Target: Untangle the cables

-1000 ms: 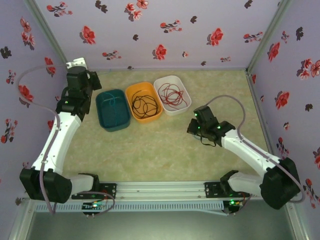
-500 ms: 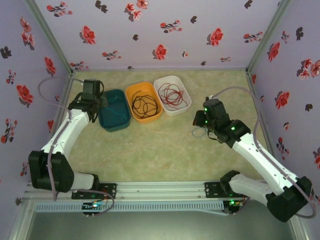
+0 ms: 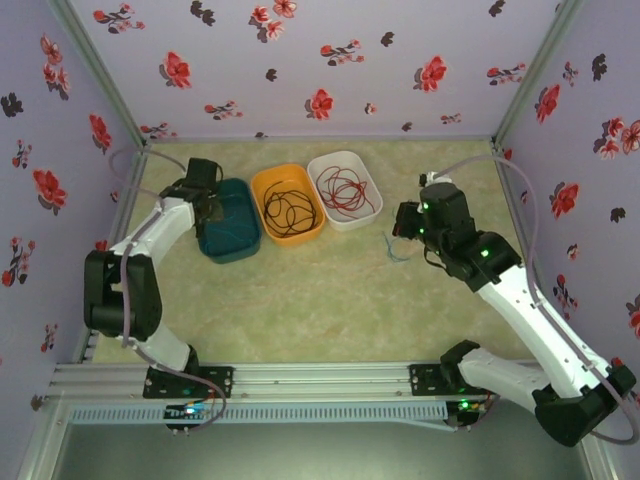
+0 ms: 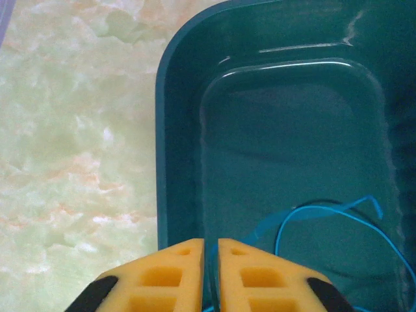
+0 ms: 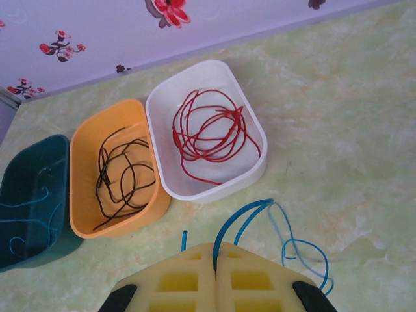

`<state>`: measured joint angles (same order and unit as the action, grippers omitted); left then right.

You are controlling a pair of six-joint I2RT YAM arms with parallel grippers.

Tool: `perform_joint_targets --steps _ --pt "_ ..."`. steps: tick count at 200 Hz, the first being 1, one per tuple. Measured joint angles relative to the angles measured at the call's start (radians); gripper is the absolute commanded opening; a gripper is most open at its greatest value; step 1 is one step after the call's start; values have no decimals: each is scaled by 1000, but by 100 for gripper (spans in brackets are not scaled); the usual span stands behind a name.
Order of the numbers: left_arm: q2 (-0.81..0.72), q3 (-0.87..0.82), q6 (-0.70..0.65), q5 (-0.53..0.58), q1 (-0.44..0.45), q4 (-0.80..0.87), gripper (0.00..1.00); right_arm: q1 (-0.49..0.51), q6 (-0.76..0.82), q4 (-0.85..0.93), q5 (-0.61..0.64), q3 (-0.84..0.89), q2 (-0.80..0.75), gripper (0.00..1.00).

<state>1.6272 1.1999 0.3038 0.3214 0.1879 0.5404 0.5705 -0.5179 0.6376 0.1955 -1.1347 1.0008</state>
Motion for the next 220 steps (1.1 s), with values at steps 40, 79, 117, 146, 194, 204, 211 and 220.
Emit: perform_joint_targets --steps 40,79,117,146,194,204,211,220 --pt "29 39 -24 -5 0 3 57 0 35 32 14 -71 5 0" --pt "7 41 -31 -36 6 8 70 0 56 44 14 -125 3 0" --pt "-127 6 -47 -102 54 -32 84 0 74 55 -9 -179 3 0" --pt "-270 -104 -56 -183 128 -140 87 0 82 64 -47 -239 3 0" --pt "-416 -390 -114 -343 300 -443 94 0 85 69 -127 -320 6 0" --pt "-424 -439 -126 -374 333 -506 98 0 85 68 -149 -335 11 0" --pt "-428 -471 -127 -391 357 -551 100 0 84 69 -164 -344 15 0" --pt "-428 -506 -127 -406 386 -608 100 0 84 68 -183 -355 21 0"
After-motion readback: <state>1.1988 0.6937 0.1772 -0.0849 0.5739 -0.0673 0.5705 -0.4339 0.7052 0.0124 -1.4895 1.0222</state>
